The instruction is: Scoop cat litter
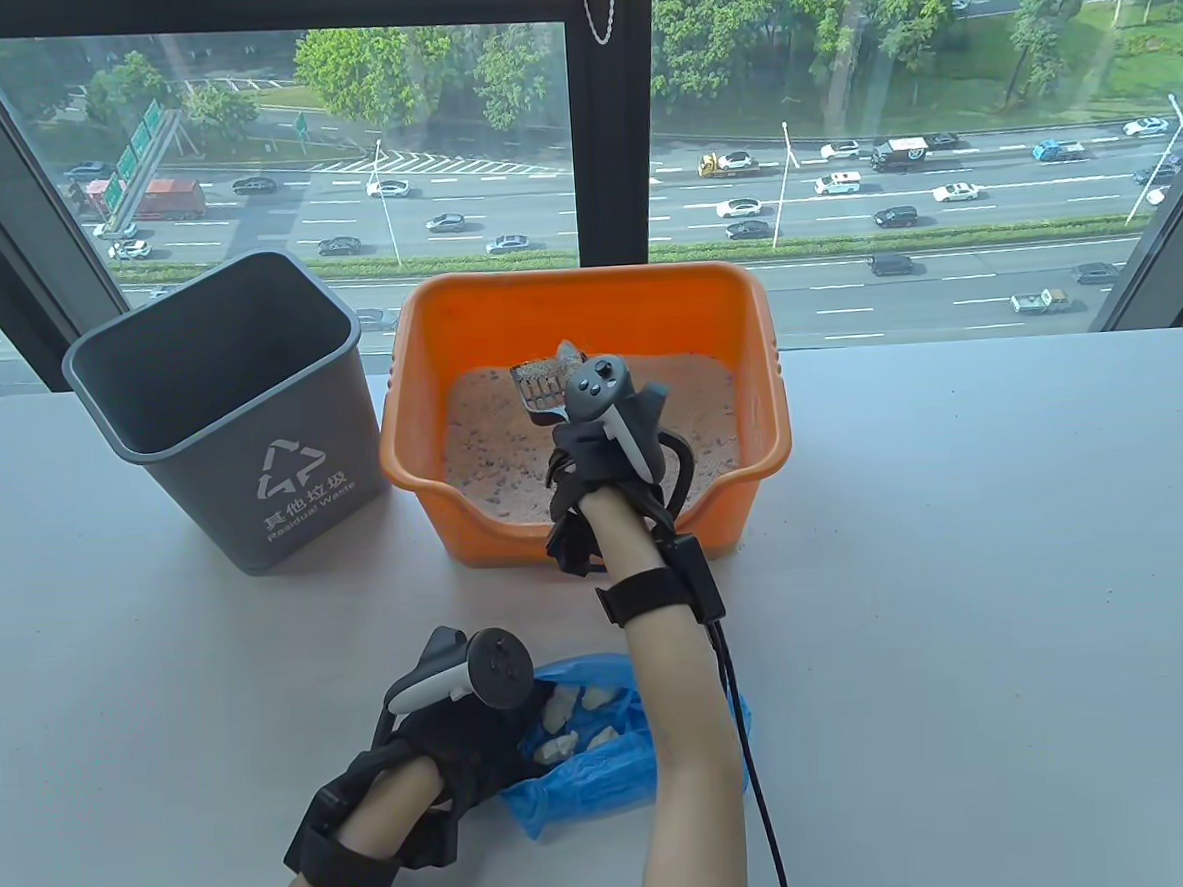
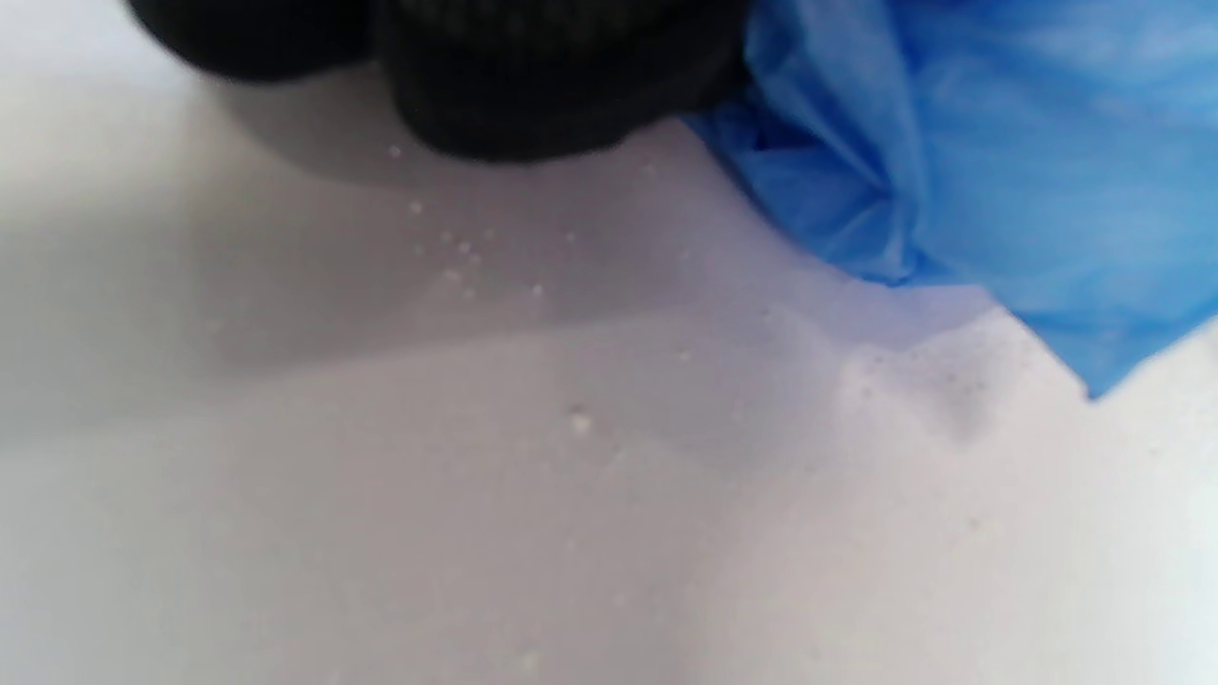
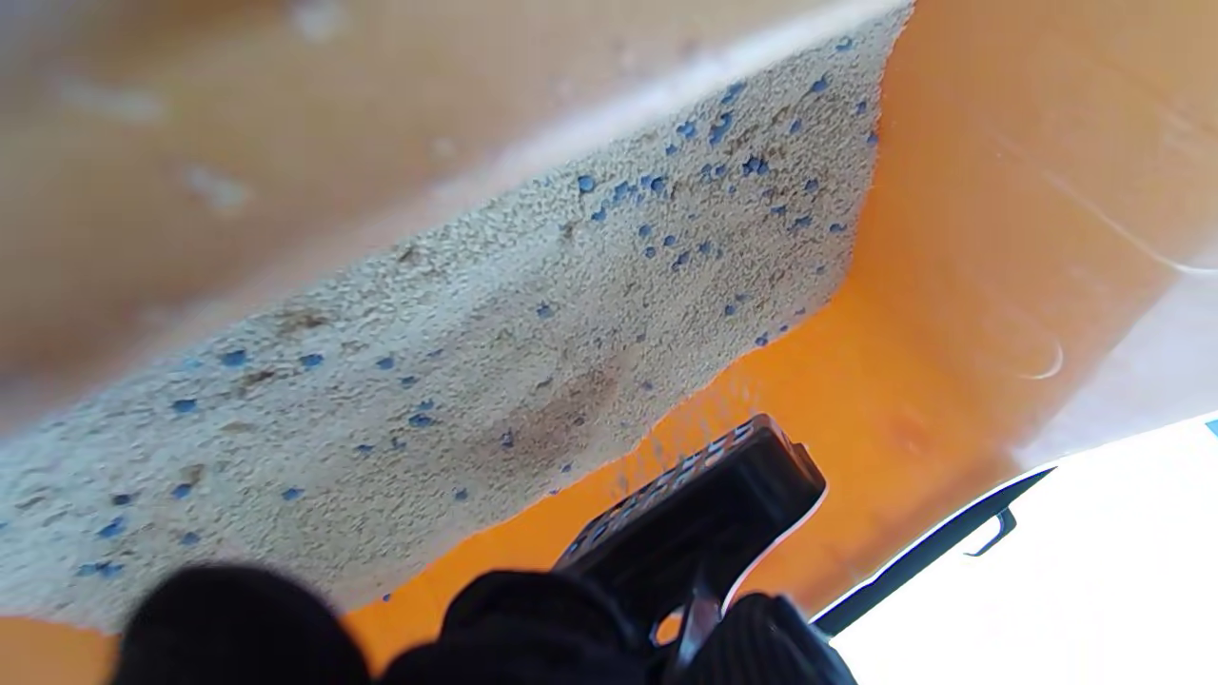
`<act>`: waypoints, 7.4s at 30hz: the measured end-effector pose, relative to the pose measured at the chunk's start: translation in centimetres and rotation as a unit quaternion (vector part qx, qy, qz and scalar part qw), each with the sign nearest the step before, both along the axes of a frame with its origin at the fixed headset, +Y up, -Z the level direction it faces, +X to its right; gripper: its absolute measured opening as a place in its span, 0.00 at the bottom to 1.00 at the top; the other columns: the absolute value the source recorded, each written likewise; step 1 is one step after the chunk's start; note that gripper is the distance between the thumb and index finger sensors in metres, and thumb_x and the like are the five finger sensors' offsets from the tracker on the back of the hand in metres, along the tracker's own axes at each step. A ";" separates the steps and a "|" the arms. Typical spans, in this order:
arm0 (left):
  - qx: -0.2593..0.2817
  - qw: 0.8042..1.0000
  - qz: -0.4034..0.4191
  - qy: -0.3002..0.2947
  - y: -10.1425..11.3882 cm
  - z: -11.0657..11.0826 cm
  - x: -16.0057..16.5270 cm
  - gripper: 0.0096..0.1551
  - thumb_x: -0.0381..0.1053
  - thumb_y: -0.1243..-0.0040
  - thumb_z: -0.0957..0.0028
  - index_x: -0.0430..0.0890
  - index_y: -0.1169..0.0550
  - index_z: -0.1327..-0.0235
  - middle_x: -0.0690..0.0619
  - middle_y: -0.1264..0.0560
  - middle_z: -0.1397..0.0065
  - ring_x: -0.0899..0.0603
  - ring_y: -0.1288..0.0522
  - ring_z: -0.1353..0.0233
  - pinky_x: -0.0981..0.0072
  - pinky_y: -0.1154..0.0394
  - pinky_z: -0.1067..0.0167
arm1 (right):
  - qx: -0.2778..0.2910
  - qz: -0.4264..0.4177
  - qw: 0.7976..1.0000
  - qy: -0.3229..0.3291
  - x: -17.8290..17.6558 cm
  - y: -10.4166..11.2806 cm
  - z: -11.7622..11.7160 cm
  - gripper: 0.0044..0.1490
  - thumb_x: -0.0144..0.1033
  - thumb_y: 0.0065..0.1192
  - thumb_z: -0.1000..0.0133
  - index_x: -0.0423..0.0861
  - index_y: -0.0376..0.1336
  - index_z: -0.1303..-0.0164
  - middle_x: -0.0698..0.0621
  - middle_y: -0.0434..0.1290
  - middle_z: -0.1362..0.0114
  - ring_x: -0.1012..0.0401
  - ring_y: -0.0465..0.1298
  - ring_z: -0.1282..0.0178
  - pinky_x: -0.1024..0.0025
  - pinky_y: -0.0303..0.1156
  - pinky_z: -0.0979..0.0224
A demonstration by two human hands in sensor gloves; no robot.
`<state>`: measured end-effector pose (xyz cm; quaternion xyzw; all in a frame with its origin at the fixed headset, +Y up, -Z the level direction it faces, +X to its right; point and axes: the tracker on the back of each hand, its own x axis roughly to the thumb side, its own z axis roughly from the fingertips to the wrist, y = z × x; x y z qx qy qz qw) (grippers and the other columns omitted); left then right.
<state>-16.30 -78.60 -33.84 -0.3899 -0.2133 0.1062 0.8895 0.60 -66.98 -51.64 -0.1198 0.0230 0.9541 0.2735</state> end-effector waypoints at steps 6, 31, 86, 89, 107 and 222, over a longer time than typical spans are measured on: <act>0.002 1.000 -0.002 0.000 0.0 0.0 0.0 0.58 0.61 0.38 0.47 0.57 0.67 0.30 0.59 0.23 0.61 0.56 0.19 0.71 0.63 0.21 0.62 | 0.048 0.005 0.999 -0.004 1.3 0.1 2.0 0.41 0.42 0.57 0.49 0.35 0.52 0.31 0.40 0.70 0.48 0.70 0.72 0.75 0.71 0.74 0.70; 0.010 1.000 -0.003 0.000 0.0 0.1 0.0 0.58 0.61 0.38 0.47 0.57 0.66 0.29 0.59 0.23 0.61 0.56 0.19 0.71 0.63 0.21 0.62 | 0.048 -0.006 0.999 0.010 2.7 1.2 4.9 0.40 0.41 0.57 0.50 0.35 0.53 0.31 0.40 0.71 0.49 0.70 0.73 0.75 0.71 0.74 0.70; 0.011 1.000 -0.004 0.008 -0.2 0.2 -0.2 0.57 0.61 0.38 0.47 0.58 0.67 0.30 0.60 0.23 0.60 0.56 0.19 0.71 0.63 0.21 0.62 | -0.133 0.060 0.956 0.255 9.9 -1.3 26.2 0.38 0.38 0.62 0.50 0.34 0.58 0.33 0.34 0.72 0.49 0.66 0.74 0.76 0.66 0.74 0.69; 0.012 1.000 -0.005 0.008 -0.2 0.2 -0.2 0.57 0.61 0.38 0.47 0.58 0.67 0.30 0.60 0.23 0.60 0.56 0.19 0.71 0.63 0.21 0.62 | -0.135 0.087 0.956 0.247 10.2 -0.5 25.1 0.38 0.37 0.63 0.51 0.35 0.60 0.33 0.33 0.72 0.47 0.65 0.74 0.76 0.66 0.74 0.69; 0.025 1.000 -0.015 0.002 -0.1 0.3 0.0 0.58 0.61 0.38 0.47 0.57 0.67 0.30 0.60 0.23 0.60 0.55 0.19 0.70 0.62 0.21 0.62 | -0.147 0.226 0.908 0.320 3.7 4.9 22.6 0.34 0.35 0.67 0.52 0.37 0.65 0.35 0.29 0.70 0.39 0.60 0.77 0.72 0.62 0.74 0.66; 0.121 0.985 0.005 -0.122 4.8 4.7 3.1 0.44 0.65 0.32 0.57 0.60 0.34 0.25 0.44 0.29 0.32 0.48 0.19 0.46 0.57 0.25 0.48 | -0.211 0.263 0.930 0.149 7.2 -8.6 23.5 0.20 0.34 0.68 0.54 0.40 0.71 0.55 0.38 0.72 0.47 0.53 0.76 0.59 0.53 0.71 0.54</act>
